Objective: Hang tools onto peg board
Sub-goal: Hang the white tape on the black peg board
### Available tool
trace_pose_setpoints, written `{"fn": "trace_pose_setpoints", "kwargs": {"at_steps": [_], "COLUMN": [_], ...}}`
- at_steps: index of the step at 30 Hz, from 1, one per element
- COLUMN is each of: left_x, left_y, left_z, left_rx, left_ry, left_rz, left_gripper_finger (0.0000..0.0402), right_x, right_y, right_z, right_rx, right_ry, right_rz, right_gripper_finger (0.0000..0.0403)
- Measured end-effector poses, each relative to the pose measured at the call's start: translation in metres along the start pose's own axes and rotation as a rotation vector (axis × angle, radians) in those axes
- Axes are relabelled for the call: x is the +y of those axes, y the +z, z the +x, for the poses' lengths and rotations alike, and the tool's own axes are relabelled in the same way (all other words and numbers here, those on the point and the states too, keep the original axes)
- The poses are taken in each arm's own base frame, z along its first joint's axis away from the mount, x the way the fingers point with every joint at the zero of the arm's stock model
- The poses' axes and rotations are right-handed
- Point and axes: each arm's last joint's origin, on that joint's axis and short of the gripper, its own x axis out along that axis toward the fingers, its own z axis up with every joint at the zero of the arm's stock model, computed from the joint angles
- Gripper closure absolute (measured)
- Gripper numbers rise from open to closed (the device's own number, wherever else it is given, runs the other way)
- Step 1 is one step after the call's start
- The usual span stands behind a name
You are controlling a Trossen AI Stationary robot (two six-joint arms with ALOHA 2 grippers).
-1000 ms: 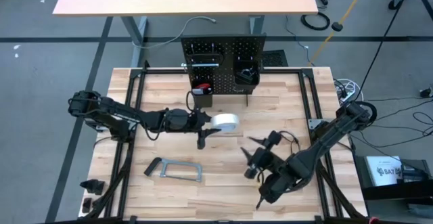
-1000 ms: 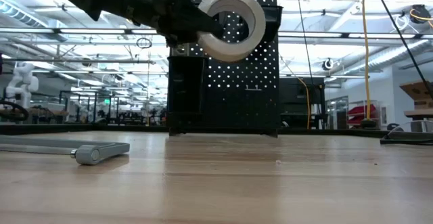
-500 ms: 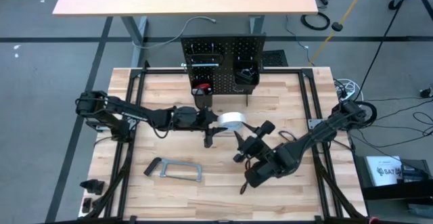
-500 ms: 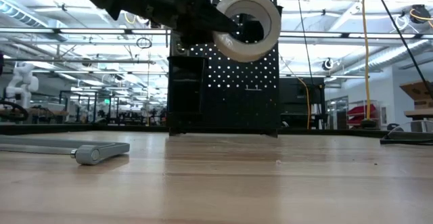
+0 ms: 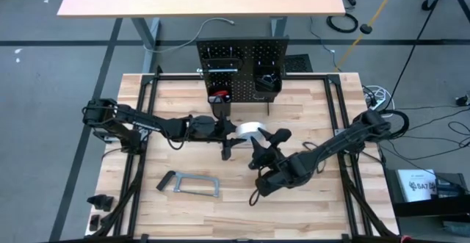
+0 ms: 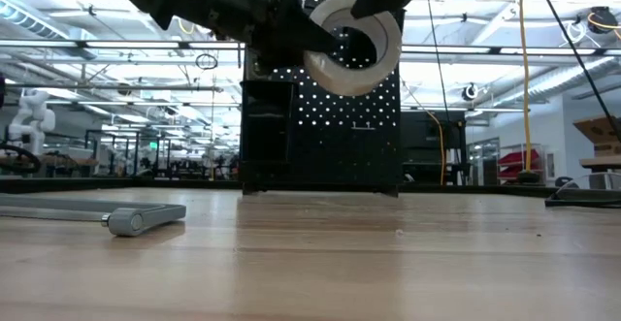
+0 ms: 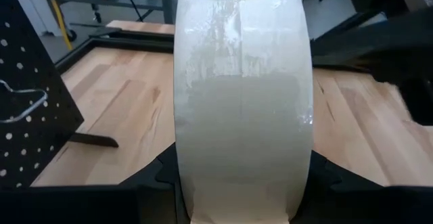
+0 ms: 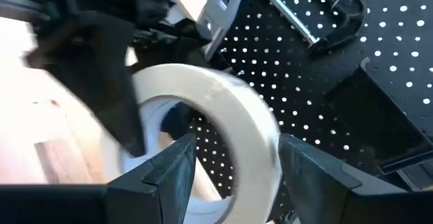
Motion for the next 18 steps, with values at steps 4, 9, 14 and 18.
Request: {"fn": "trace_pose_setpoints", "kwargs": {"at_steps": [4,9,14,18], "left_x": [0.0005,0.0001,-0.0001,-0.0001], "left_y": [-0.0013,-0.0010,-0.0008,-0.0006], "left_z": [0.0000,0.0000,0.0000,-0.0002], "left_rx": [0.014,0.014,0.012,0.011], "left_ry": [0.001,-0.018,-0.024,-0.025], "left_rz": [0.001,0.000,-0.001,-0.001], "left_gripper_finger": [0.0243,0.0243,0.0243,0.0243], "right_x": [0.0011,-0.0001,-0.0003,-0.0004], "right_y": [-0.0014,-0.0017,-0.0018,-0.0023], "right_z": [0.0046,0.0099,0.0111,0.0111], "right_rx": [-0.008,0.008,0.013,0.013], "right_ry": [-0.050,-0.051,-0.052,-0.057], "right_rz": [-0.032,-0.075,-0.151,-0.188], "right_gripper_finger": [0.0210,0.0246,0.0287,0.0327]}}
